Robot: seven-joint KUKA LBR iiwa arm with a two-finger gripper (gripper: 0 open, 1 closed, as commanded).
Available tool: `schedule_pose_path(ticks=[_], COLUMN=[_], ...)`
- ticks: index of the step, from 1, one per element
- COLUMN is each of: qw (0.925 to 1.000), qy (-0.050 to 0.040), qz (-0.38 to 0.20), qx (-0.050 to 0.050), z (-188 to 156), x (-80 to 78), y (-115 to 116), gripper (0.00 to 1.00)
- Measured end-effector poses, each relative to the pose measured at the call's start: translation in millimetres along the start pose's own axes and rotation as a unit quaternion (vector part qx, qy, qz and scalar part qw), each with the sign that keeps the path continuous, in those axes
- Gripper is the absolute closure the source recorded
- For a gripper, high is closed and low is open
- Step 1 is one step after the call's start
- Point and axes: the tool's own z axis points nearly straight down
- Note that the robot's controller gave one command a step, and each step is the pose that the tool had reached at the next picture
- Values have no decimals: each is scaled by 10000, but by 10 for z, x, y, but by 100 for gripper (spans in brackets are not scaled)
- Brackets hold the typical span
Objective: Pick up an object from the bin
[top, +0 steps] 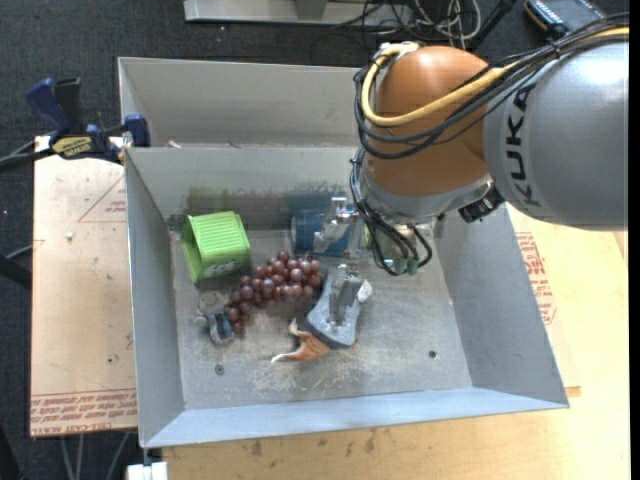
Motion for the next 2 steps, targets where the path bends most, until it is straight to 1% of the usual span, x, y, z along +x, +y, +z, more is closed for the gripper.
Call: schedule_pose_path(ticks=[1, 2], qw=[10000, 9989], qy=[-39, -62], qz=[14, -472], qx=[-4, -4], z=[-40, 500], x=[-15, -218], y=[-6, 95], gripper=[0, 0])
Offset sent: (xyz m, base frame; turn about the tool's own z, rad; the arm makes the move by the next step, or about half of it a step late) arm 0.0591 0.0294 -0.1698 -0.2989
